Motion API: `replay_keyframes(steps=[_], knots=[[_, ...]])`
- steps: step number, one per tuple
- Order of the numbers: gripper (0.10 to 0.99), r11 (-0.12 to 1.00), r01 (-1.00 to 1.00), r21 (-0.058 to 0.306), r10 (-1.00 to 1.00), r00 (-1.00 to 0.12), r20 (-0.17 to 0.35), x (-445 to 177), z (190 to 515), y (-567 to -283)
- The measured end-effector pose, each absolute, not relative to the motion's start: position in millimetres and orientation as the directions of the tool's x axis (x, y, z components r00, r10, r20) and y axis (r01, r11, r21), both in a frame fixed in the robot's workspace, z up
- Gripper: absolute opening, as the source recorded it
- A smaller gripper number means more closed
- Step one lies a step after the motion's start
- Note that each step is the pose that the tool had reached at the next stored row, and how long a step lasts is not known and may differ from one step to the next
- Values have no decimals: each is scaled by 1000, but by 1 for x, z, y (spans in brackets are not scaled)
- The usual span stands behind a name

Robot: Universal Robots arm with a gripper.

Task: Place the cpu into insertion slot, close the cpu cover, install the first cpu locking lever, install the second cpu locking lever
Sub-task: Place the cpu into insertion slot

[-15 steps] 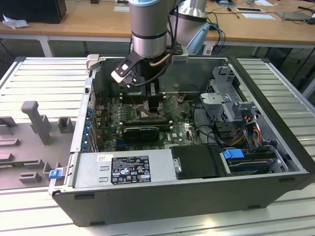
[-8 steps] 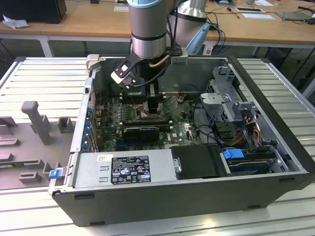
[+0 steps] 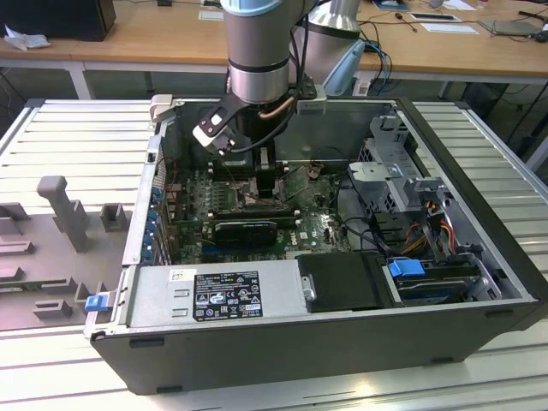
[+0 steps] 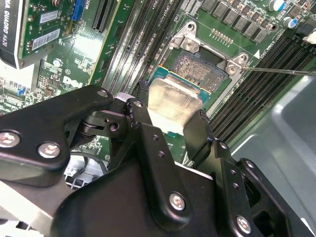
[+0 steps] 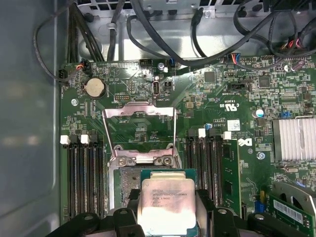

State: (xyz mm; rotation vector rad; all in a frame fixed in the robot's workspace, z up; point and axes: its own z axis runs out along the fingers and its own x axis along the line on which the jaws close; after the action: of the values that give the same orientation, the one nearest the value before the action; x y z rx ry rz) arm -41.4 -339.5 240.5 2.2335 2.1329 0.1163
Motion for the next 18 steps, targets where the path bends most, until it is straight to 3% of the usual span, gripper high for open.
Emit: replay_keyframes(steps=[18], knots=[[525, -36, 995, 89, 999, 34, 19, -46, 223, -331]])
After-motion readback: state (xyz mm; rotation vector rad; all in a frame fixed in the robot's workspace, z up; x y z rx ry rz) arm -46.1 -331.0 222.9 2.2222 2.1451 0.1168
